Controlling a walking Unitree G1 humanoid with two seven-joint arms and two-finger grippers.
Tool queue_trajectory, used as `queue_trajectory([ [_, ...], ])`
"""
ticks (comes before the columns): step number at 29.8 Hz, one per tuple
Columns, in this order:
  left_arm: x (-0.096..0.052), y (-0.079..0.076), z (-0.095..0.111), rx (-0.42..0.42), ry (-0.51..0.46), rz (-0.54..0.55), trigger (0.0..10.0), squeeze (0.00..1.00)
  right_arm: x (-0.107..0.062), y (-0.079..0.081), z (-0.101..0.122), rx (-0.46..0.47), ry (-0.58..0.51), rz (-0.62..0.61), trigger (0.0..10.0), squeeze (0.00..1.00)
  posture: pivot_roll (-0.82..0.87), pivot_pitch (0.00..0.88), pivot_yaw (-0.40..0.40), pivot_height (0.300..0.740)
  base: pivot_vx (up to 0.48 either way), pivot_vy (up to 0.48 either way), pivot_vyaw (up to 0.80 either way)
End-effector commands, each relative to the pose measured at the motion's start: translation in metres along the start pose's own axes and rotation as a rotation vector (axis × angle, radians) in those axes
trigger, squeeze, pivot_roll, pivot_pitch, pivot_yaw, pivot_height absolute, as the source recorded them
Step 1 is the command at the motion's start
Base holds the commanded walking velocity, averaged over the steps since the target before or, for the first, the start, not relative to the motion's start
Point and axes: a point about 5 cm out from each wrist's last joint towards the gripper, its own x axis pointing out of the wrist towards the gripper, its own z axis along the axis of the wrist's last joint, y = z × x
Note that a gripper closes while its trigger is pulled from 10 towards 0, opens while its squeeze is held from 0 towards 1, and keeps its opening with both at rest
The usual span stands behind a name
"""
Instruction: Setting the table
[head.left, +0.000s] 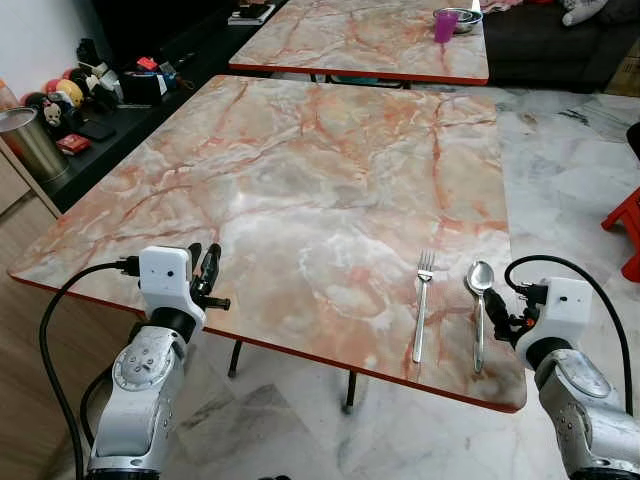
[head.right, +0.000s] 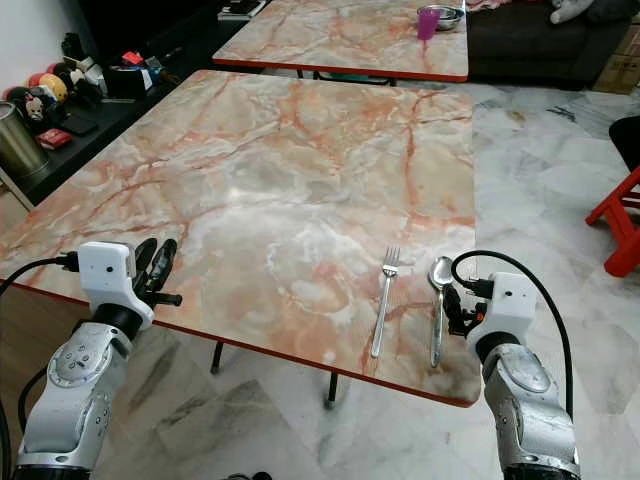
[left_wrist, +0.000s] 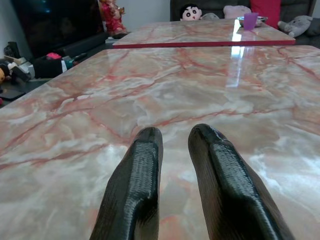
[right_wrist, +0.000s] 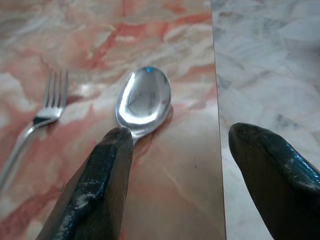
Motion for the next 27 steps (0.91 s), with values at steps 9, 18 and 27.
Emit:
queue_trajectory([
  [9,-0.0017,0.0020,-0.0034,0.033,0.024,0.004,10.0,0.00,0.0041,0.0005,0.0090,-0.040,-0.008,0.078,10.0,0.00,0.05,0.093,0.033,0.740,0.000,0.000,0.00],
  [18,-0.0017,0.0017,-0.0038,0.033,0.026,0.005,10.0,0.00,0.0063,0.0004,0.0084,-0.047,0.008,0.105,10.0,0.00,0.06,0.092,0.032,0.740,0.000,0.000,0.00],
  [27,-0.0019,0.0016,-0.0039,0.035,0.028,0.007,10.0,0.00,0.0104,-0.0016,0.0057,-0.055,0.028,0.126,10.0,0.00,0.06,0.092,0.030,0.740,0.000,0.000,0.00],
])
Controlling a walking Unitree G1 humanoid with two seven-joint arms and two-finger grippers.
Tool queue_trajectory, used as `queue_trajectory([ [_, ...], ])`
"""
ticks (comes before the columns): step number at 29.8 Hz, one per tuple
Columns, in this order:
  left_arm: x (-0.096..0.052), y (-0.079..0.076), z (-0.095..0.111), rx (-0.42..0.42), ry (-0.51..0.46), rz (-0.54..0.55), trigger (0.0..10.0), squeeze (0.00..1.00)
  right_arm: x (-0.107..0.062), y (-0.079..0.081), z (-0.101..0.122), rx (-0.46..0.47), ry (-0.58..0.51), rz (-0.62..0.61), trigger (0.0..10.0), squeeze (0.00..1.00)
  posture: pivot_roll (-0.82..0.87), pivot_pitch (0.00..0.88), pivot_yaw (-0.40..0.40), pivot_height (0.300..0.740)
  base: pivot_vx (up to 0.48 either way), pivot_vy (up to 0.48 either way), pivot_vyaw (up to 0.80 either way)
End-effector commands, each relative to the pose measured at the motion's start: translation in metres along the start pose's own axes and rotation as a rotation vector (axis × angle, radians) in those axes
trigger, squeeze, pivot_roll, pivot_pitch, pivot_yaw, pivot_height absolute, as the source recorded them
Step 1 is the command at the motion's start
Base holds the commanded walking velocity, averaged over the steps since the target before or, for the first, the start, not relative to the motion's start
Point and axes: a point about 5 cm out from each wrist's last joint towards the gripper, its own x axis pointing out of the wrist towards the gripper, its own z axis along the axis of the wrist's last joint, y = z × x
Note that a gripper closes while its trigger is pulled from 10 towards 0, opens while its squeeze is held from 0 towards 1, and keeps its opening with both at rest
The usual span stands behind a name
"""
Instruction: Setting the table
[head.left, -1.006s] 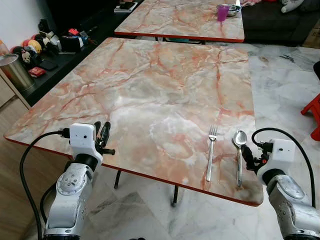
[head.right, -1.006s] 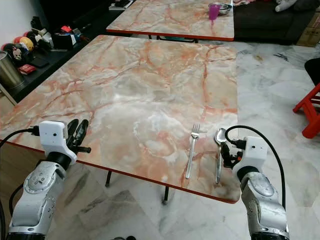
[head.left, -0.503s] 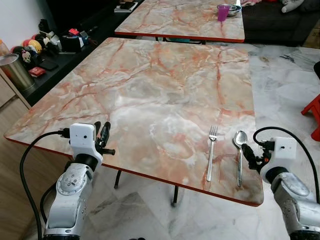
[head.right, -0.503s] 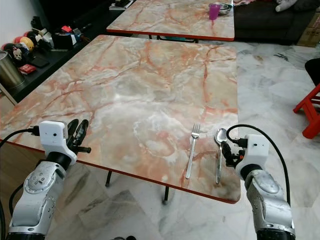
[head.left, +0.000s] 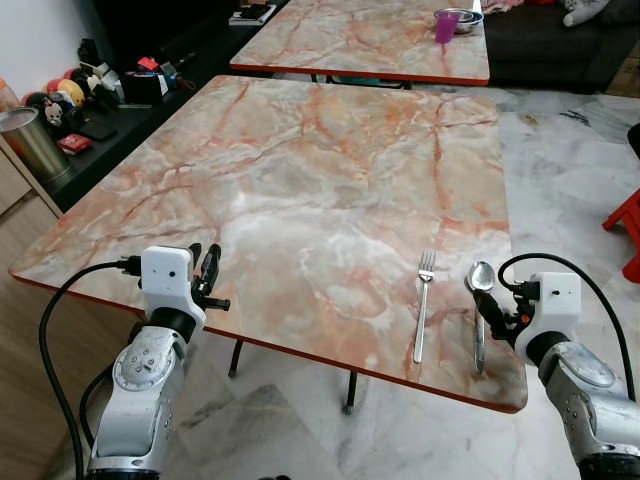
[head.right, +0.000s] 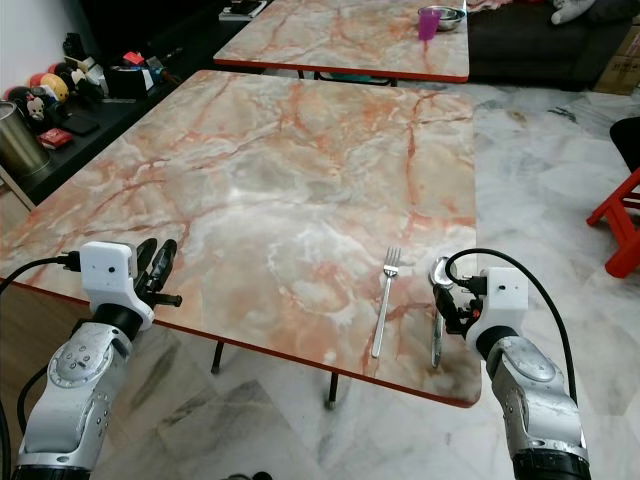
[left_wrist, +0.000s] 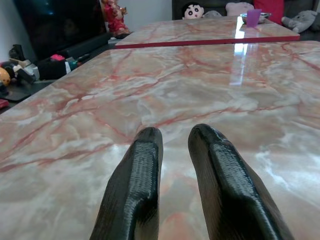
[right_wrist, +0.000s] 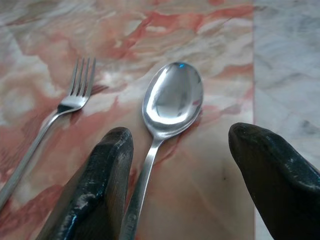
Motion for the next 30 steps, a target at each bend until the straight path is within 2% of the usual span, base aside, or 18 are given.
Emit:
queue_trajectory([
  [1,-0.002,0.002,-0.004,0.009,0.024,0.006,10.0,0.00,0.002,0.000,0.003,-0.016,-0.009,0.023,10.0,0.00,0.06,0.092,0.031,0.740,0.000,0.000,0.00],
  [15,-0.002,0.002,-0.004,0.013,0.028,0.009,10.0,0.00,0.007,-0.009,-0.005,-0.003,0.048,-0.001,10.0,0.00,0.06,0.093,0.032,0.740,0.000,0.000,0.00],
  [30,-0.002,0.003,-0.004,0.013,0.028,0.013,10.0,0.00,0.011,-0.013,0.003,-0.017,0.022,0.003,10.0,0.00,0.07,0.091,0.031,0.740,0.000,0.000,0.00],
])
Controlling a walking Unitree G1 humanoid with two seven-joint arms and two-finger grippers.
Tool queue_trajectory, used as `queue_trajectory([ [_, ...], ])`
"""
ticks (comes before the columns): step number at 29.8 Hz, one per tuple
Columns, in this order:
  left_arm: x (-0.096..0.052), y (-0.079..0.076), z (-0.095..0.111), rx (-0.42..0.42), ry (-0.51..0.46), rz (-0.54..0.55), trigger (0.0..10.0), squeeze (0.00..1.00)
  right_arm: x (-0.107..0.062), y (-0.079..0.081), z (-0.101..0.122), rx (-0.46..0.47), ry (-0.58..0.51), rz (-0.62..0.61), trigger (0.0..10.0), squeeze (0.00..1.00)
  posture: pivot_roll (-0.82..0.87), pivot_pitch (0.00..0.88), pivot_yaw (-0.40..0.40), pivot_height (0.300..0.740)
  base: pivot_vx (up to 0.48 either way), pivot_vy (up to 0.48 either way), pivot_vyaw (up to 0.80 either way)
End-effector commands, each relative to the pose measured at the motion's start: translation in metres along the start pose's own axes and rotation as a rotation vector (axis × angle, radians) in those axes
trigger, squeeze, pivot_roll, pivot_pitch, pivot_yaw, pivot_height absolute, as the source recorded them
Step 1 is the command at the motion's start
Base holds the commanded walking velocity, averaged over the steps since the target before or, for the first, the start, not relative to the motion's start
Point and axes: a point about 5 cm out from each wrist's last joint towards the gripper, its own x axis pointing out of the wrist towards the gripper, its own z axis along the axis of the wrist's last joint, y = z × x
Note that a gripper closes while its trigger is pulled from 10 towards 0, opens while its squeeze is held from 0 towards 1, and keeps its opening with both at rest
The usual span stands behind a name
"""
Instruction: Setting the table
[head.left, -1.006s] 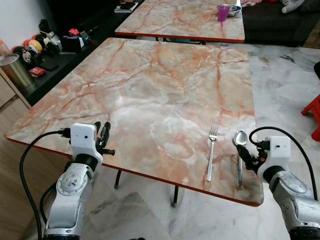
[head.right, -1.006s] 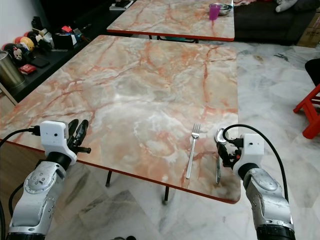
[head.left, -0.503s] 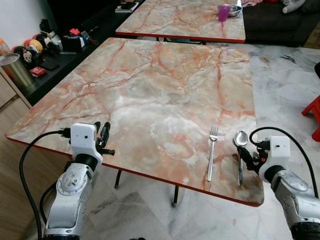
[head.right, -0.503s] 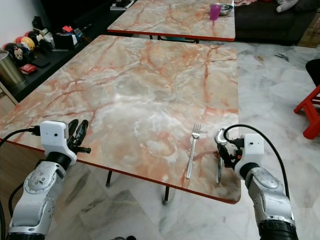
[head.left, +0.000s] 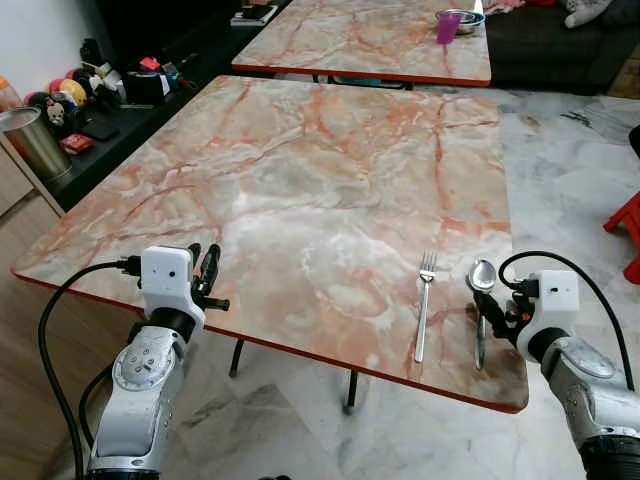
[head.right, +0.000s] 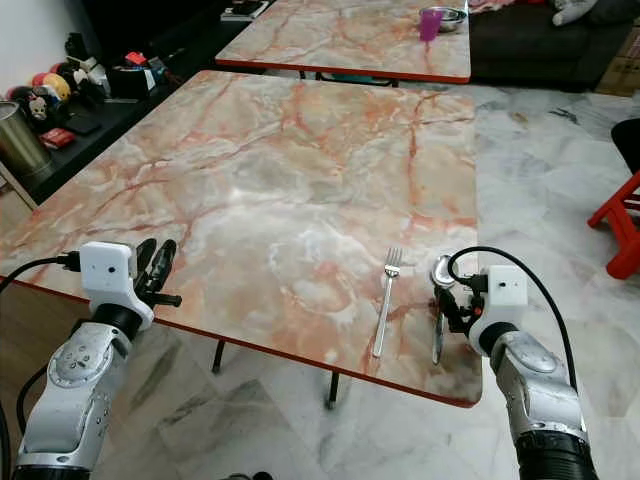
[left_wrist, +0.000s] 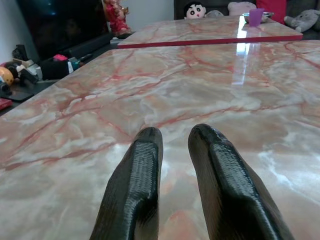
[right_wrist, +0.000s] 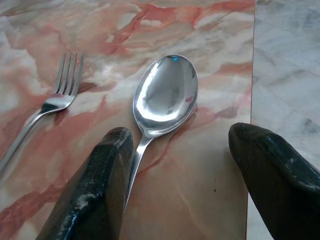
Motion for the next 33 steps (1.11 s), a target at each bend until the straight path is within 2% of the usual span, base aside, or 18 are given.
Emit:
queue_trajectory([
  [1,-0.002,0.002,-0.004,0.009,0.026,0.009,10.0,0.00,0.001,-0.003,0.003,-0.013,-0.005,-0.008,10.0,0.00,0.07,0.090,0.030,0.740,0.000,0.000,0.00],
  [21,-0.002,0.002,-0.005,0.008,0.031,0.013,10.0,0.00,0.009,0.000,0.011,-0.023,-0.030,0.013,10.0,0.00,0.07,0.089,0.030,0.740,0.000,0.000,0.00],
  [33,-0.002,0.002,-0.005,0.008,0.028,0.017,10.0,0.00,0.012,0.012,0.014,-0.057,-0.042,0.095,10.0,0.00,0.07,0.090,0.028,0.740,0.000,0.000,0.00],
])
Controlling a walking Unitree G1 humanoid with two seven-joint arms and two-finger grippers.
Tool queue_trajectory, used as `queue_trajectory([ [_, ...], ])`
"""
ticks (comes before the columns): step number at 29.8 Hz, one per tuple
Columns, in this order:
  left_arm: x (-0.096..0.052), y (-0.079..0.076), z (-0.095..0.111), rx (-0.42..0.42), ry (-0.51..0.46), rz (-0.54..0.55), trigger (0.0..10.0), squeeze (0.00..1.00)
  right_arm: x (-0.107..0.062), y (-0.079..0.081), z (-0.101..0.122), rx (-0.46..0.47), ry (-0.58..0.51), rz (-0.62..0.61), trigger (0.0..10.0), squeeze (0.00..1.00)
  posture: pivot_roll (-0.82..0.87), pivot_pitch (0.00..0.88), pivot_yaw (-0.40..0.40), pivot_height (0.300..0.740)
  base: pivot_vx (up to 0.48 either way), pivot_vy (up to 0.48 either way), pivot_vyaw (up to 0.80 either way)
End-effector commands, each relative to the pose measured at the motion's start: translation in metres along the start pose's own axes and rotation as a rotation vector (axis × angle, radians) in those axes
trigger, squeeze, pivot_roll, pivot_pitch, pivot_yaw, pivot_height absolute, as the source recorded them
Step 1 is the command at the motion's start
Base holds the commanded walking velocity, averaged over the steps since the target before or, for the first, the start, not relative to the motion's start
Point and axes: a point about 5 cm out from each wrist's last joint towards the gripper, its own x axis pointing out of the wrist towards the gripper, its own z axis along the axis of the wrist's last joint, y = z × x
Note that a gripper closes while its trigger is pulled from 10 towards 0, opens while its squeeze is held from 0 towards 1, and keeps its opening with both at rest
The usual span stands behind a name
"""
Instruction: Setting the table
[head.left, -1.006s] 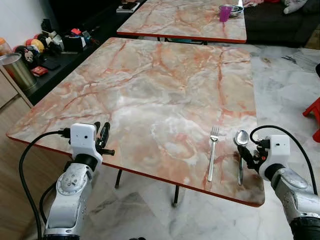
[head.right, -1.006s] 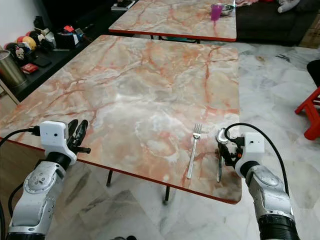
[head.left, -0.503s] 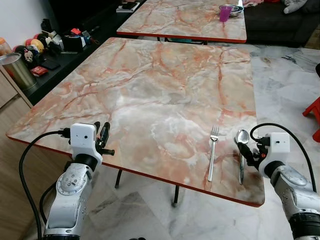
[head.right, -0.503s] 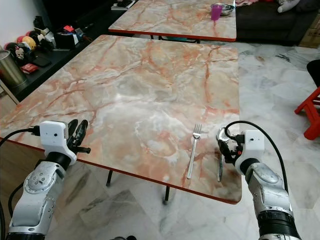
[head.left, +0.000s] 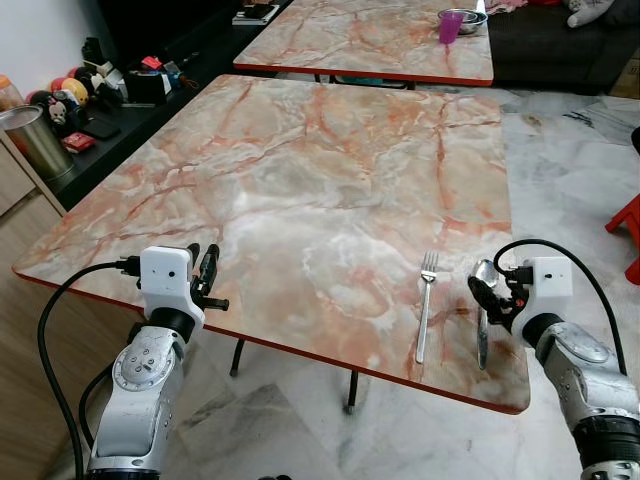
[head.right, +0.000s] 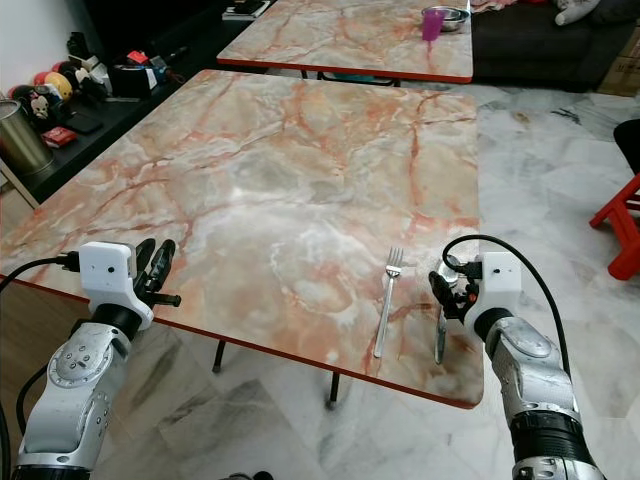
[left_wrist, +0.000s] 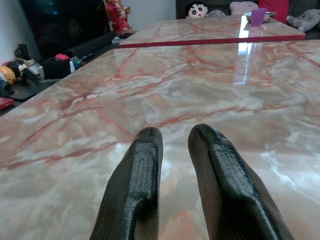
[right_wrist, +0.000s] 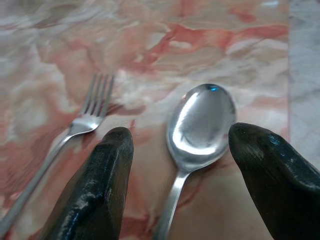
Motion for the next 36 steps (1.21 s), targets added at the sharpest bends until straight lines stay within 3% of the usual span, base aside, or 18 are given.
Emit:
queue_trajectory([
  [1,-0.002,0.002,-0.004,0.008,0.027,0.009,10.0,0.00,0.001,0.002,0.002,-0.015,-0.005,0.017,10.0,0.00,0.07,0.090,0.028,0.740,0.000,0.000,0.00],
  [17,-0.002,0.002,-0.005,0.004,0.027,0.009,10.0,0.00,-0.010,-0.002,-0.009,0.005,0.004,-0.022,10.0,0.00,0.07,0.089,0.026,0.740,0.000,0.000,0.00],
  [36,-0.002,0.002,-0.006,0.001,0.028,0.012,10.0,0.00,-0.011,0.000,-0.013,0.010,0.013,-0.020,10.0,0.00,0.07,0.087,0.024,0.740,0.000,0.000,0.00],
])
